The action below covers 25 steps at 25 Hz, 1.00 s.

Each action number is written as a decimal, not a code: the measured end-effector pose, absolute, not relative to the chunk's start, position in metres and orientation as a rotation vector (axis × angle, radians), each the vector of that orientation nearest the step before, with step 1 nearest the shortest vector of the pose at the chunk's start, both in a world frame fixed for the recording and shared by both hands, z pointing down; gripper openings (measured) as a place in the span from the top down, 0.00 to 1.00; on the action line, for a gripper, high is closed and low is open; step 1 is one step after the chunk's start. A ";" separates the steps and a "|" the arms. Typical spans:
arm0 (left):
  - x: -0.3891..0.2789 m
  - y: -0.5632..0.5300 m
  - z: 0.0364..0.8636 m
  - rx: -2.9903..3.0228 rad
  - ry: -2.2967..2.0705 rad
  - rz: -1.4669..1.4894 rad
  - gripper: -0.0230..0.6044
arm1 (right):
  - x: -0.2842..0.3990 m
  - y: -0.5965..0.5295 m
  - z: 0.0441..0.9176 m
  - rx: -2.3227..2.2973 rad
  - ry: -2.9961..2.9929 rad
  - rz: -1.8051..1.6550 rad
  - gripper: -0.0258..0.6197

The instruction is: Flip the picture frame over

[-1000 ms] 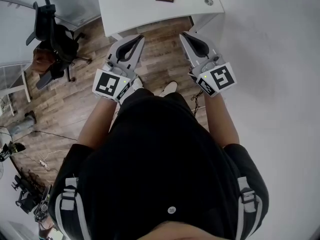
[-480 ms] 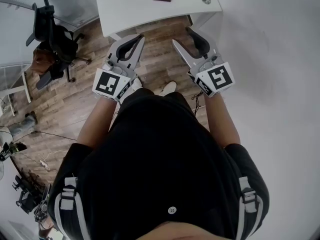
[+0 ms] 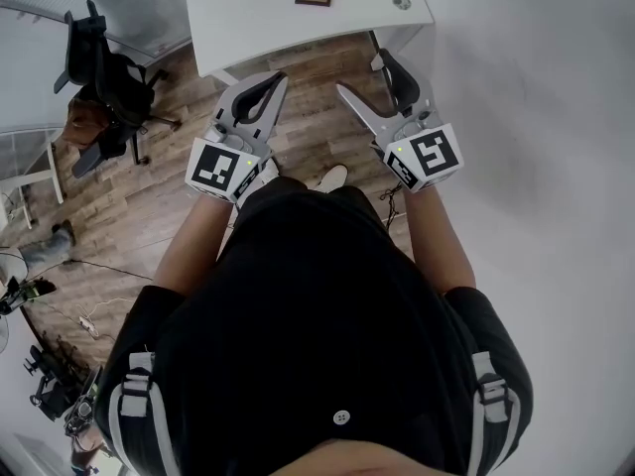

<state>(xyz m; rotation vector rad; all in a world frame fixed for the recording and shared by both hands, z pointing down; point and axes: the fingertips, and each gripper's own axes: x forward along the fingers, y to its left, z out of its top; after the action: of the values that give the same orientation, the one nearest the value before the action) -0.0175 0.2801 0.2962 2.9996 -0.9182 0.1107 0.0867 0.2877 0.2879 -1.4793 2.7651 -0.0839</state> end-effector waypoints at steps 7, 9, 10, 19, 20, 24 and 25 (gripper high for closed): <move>0.008 0.287 0.296 2.995 -0.963 0.110 0.95 | 0.114 0.291 0.291 -1.465 2.762 -0.085 0.42; 0.012 0.287 0.298 2.991 -0.974 0.112 0.95 | 0.121 0.289 0.294 -1.462 2.764 -0.092 0.42; 0.013 0.286 0.299 2.989 -0.977 0.114 0.95 | 0.122 0.288 0.295 -1.462 2.763 -0.097 0.42; 0.008 0.241 0.306 2.971 -0.970 0.106 0.95 | 0.117 0.239 0.301 -1.462 2.775 -0.120 0.42; 0.006 0.231 0.307 2.968 -0.969 0.110 0.95 | 0.115 0.231 0.301 -1.466 2.777 -0.120 0.42; 0.001 0.189 0.313 2.958 -0.951 0.077 0.95 | 0.109 0.193 0.302 -1.484 2.787 -0.121 0.42; 0.001 0.178 0.314 2.958 -0.941 0.067 0.95 | 0.109 0.182 0.303 -1.492 2.788 -0.123 0.42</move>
<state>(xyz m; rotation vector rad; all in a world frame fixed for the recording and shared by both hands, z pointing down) 0.0013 0.1780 0.3139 2.9582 -0.9412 0.0669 0.1086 0.1821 0.3027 -1.4917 2.7880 -0.1232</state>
